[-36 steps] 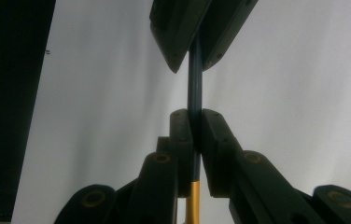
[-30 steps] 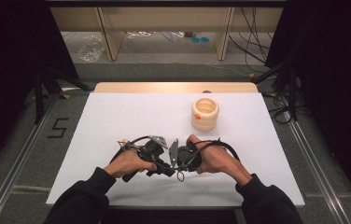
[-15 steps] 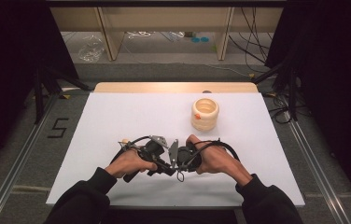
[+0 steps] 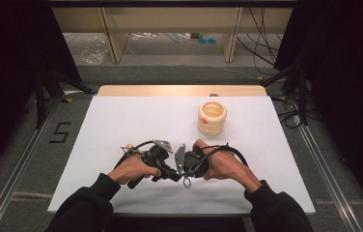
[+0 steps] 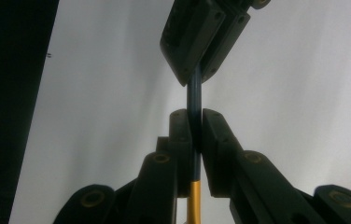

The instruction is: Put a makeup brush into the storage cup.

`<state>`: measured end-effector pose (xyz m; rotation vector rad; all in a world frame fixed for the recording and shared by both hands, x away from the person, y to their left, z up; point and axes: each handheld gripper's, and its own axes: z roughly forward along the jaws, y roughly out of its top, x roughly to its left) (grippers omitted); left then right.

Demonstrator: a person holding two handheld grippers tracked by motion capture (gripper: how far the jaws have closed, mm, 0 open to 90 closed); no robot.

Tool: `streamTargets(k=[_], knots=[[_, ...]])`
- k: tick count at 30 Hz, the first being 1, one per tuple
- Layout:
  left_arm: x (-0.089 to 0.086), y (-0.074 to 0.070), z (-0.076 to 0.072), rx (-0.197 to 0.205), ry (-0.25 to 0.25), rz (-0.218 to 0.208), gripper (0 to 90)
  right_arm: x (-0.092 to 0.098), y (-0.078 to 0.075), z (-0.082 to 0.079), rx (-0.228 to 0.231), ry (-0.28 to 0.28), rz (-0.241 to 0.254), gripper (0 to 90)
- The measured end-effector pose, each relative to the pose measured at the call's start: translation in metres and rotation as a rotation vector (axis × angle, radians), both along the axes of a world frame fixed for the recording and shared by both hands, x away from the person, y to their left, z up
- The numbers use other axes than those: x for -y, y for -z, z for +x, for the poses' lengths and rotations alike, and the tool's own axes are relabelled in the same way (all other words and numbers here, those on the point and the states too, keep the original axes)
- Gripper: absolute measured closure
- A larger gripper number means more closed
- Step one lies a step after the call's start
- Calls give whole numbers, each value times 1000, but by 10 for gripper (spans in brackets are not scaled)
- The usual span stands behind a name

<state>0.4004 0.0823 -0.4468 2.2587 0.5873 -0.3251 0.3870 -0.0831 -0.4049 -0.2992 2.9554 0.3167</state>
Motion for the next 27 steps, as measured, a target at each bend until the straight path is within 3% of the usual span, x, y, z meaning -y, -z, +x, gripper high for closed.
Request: streamTargets(k=[6,8,10,13,16,17,18,22,24,27], knots=[[-1,0,0,11,-2,-7,843,1,-1,0,19,10,3,791],[-1,-1,1,21,-10,-19,844,0,-2,2,39,-15,38,749],[-4,-3,2,36,-18,-24,844,2,-7,-1,42,27,29,685],[-9,-6,6,63,-21,-23,844,6,-20,-2,79,65,81,602],[-12,-7,10,87,-54,-61,844,13,-37,-2,108,170,210,482],[-14,-7,11,96,-69,-53,844,16,-43,1,125,194,293,462],[-15,-7,11,88,-81,-64,844,19,-47,1,113,240,347,447],[-20,-10,13,108,-118,-80,844,33,-52,6,106,394,493,377],[-23,-12,14,118,-137,-84,844,41,-50,9,134,477,576,333],[-25,-12,14,130,-170,-105,844,55,-47,12,152,568,632,338]])
